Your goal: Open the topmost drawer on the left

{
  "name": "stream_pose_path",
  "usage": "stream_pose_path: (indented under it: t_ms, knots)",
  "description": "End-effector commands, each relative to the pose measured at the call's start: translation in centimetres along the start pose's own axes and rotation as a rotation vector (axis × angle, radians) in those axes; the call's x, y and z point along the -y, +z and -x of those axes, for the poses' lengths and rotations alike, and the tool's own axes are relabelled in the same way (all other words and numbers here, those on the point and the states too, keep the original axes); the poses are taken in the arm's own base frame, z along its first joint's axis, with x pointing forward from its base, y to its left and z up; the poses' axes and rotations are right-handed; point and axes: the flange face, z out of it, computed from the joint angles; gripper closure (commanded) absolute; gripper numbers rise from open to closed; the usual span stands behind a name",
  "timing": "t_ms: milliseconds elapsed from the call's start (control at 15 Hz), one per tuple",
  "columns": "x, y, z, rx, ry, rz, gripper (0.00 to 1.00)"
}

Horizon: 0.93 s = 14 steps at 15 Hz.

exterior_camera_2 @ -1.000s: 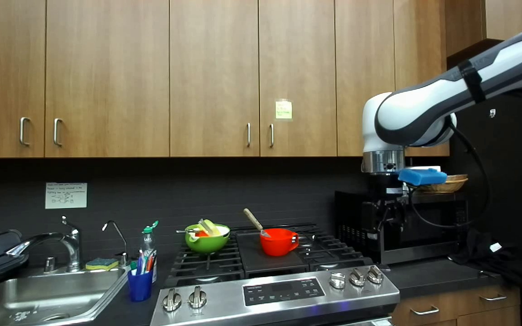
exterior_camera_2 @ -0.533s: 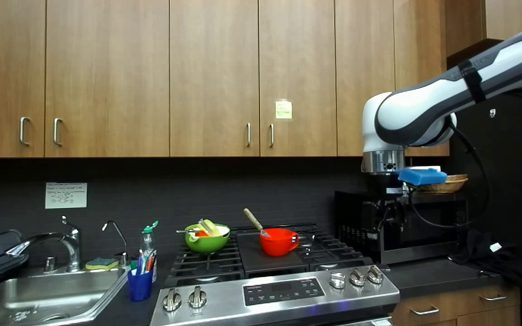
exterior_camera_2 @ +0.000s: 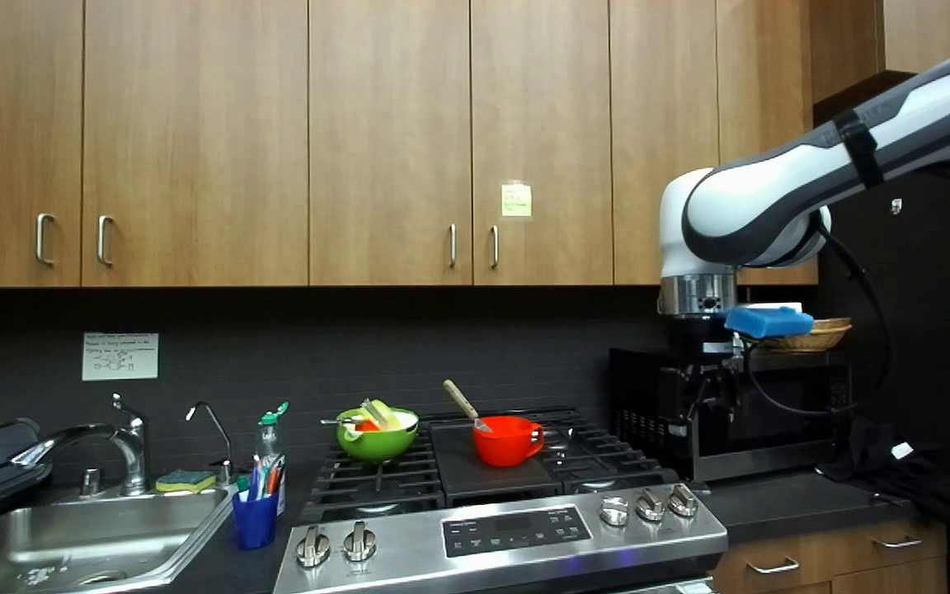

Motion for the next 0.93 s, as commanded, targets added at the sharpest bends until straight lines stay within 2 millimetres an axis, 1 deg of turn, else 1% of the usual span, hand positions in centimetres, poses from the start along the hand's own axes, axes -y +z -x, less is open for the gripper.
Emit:
stream_pose_path:
  t_ms: [0,800,867]
  knots:
    - [-0.01,-0.06,-0.01,0.001,0.000,0.000,0.00]
    - [-0.01,-0.06,-0.01,0.001,0.000,0.000,0.00]
    - [-0.34,0.21,0.11,0.002,0.004,0.007,0.00]
